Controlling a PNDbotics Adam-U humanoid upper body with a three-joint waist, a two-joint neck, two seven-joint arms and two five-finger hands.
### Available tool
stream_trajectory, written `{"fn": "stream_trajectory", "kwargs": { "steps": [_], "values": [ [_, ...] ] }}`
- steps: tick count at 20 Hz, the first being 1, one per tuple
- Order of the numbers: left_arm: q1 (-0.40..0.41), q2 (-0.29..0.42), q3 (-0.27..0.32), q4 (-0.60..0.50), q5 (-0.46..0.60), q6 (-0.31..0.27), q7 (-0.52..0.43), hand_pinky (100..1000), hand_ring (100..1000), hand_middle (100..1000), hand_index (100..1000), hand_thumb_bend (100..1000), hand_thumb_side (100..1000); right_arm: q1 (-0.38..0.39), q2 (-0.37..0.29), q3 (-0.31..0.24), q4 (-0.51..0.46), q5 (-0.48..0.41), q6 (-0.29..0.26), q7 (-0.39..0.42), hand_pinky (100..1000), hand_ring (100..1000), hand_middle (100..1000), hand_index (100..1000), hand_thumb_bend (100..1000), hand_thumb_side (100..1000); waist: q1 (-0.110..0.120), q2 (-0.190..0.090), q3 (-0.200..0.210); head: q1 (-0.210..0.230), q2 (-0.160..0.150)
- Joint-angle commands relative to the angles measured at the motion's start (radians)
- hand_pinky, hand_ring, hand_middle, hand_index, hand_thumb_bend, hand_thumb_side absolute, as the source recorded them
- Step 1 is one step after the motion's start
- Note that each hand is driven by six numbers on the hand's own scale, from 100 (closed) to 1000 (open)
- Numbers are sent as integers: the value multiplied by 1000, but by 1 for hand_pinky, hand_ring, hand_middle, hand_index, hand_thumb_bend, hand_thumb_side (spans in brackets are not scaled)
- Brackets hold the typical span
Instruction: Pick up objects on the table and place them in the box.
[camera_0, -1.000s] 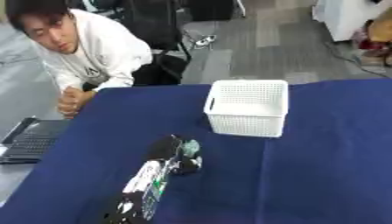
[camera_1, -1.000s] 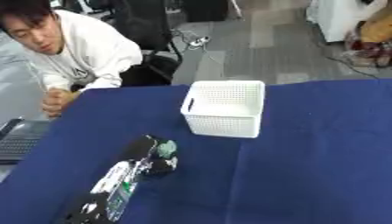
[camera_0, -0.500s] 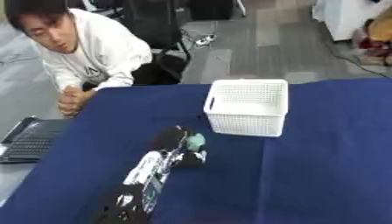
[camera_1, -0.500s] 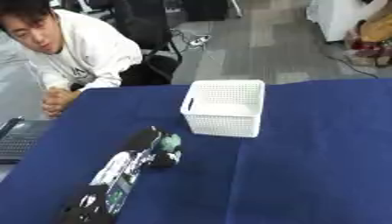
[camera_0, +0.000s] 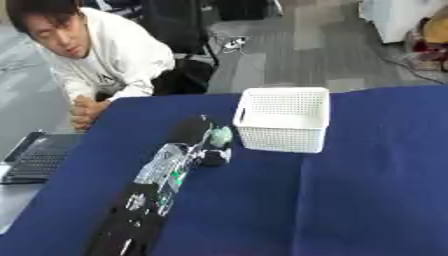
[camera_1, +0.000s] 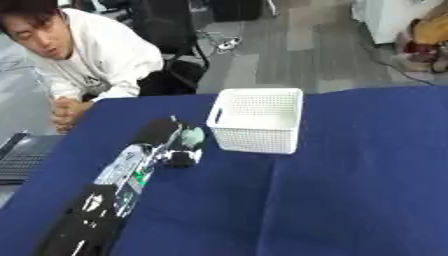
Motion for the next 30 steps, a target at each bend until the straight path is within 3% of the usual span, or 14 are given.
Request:
{"fn": "stream_trajectory", "kwargs": {
  "steps": [1, 6, 12, 22, 30],
  "values": [
    [-47, 61, -9, -15, 30, -18, -16, 100, 100, 100, 255, 100, 499, -9, -19, -6, -15, -2, 0, 2, 100, 268, 313, 576, 100, 1000, -4, -19, 0, 1, 4],
    [-107, 117, -19, 42, 122, -36, -41, 100, 100, 100, 253, 100, 494, -11, -20, -5, -15, -5, 1, 3, 100, 268, 313, 576, 100, 1000, 0, -21, -3, -1, 5],
    [-195, 166, -45, 92, 152, -89, -21, 100, 100, 100, 249, 100, 464, -10, -22, -2, -15, -6, 2, 7, 100, 267, 311, 574, 100, 1000, 3, -21, -6, 3, 17],
    [-329, 141, -43, 305, 149, -264, 105, 100, 100, 100, 243, 100, 460, -15, -15, 1, -15, -12, 2, 13, 100, 268, 311, 573, 100, 1000, 3, -20, -17, 11, 30],
    [-409, 106, -25, 434, 105, -349, 164, 100, 100, 100, 244, 100, 478, -24, -4, 4, -15, -18, 1, 19, 100, 267, 309, 573, 100, 1000, 0, -14, -30, 17, 25]
  ]
}}
